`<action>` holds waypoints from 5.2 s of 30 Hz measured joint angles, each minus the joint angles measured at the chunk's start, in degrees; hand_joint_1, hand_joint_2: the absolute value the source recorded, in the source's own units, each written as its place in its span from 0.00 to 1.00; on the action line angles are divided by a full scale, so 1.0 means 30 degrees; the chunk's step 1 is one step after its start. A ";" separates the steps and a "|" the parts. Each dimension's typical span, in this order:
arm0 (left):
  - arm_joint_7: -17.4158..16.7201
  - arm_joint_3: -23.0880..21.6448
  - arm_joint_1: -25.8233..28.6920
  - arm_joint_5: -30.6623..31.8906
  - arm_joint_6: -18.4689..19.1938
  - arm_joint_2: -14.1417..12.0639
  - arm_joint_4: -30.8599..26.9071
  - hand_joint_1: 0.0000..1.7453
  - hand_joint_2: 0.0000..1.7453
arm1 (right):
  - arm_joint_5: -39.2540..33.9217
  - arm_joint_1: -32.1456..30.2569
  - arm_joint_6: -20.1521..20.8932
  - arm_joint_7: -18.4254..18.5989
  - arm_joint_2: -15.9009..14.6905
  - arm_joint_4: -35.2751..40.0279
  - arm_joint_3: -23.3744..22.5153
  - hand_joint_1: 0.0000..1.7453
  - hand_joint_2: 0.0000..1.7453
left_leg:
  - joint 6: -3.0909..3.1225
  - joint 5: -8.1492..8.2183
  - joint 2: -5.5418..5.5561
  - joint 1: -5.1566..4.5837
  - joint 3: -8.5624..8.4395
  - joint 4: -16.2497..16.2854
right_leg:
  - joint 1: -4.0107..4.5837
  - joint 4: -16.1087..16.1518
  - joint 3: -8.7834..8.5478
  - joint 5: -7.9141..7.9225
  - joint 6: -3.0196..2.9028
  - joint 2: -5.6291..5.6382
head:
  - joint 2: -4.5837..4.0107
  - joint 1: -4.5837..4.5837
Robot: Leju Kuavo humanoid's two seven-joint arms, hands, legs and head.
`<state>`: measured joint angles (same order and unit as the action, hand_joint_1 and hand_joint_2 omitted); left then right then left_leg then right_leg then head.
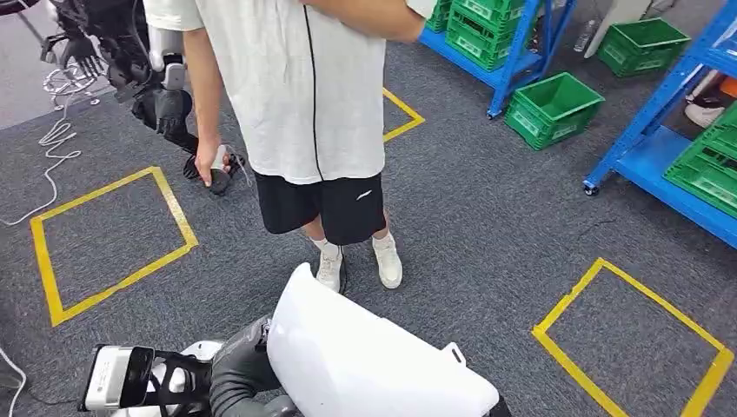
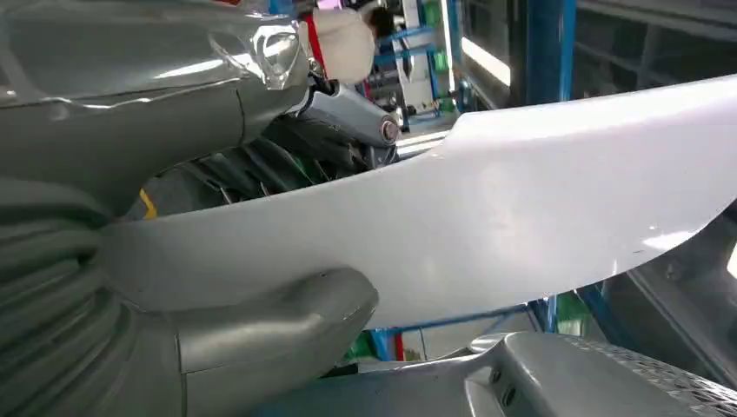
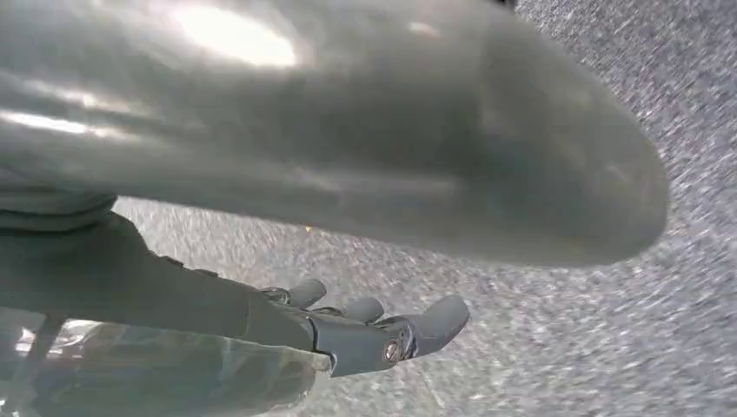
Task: Take the parts from the cabinet and place them on the table.
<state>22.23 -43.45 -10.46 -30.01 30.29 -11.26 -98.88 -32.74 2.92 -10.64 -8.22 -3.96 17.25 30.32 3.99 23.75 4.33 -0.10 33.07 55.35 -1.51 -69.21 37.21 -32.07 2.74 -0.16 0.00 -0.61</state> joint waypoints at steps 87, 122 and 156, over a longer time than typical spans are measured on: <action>0.0029 -0.0015 0.0260 -0.0044 0.0037 -0.0131 -0.0102 1.00 1.00 | 0.0095 -0.0057 0.0393 -0.0066 0.0262 -0.0306 0.0182 0.00 0.00 | -0.0126 -0.0074 -0.1714 -0.0077 -0.0021 -0.0059 | 0.0546 0.3544 -0.2187 0.0865 -0.0713 -0.1127 | 0.0000 -0.0065; 0.0262 -0.0189 0.0511 -0.0036 0.0124 -0.0131 0.0022 1.00 1.00 | 0.0735 -0.0272 0.0779 -0.0022 -0.0123 -0.0553 0.0292 0.00 0.00 | 0.0015 0.0059 -0.0671 -0.0092 -0.0116 0.0074 | 0.0229 -0.2075 0.0875 -0.0975 -0.0617 -0.0034 | 0.0000 0.0051; -0.0175 -0.0765 0.0188 -0.1129 0.0568 -0.0306 0.0656 1.00 1.00 | 0.1027 -0.0231 0.1035 0.0204 -0.0430 -0.0692 0.0321 0.00 0.00 | -0.0412 0.0092 0.0416 0.0090 -0.0083 0.0284 | 0.0051 0.1938 -0.0578 0.1157 0.0253 0.0226 | 0.0000 0.0037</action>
<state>21.70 -45.75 -9.90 -33.40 32.00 -12.17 -96.91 -29.66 2.23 -7.54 -7.61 -5.25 15.17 31.28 2.75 24.02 5.58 0.17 32.82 56.21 -1.36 -63.40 35.48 -28.60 3.49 0.52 0.00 -0.50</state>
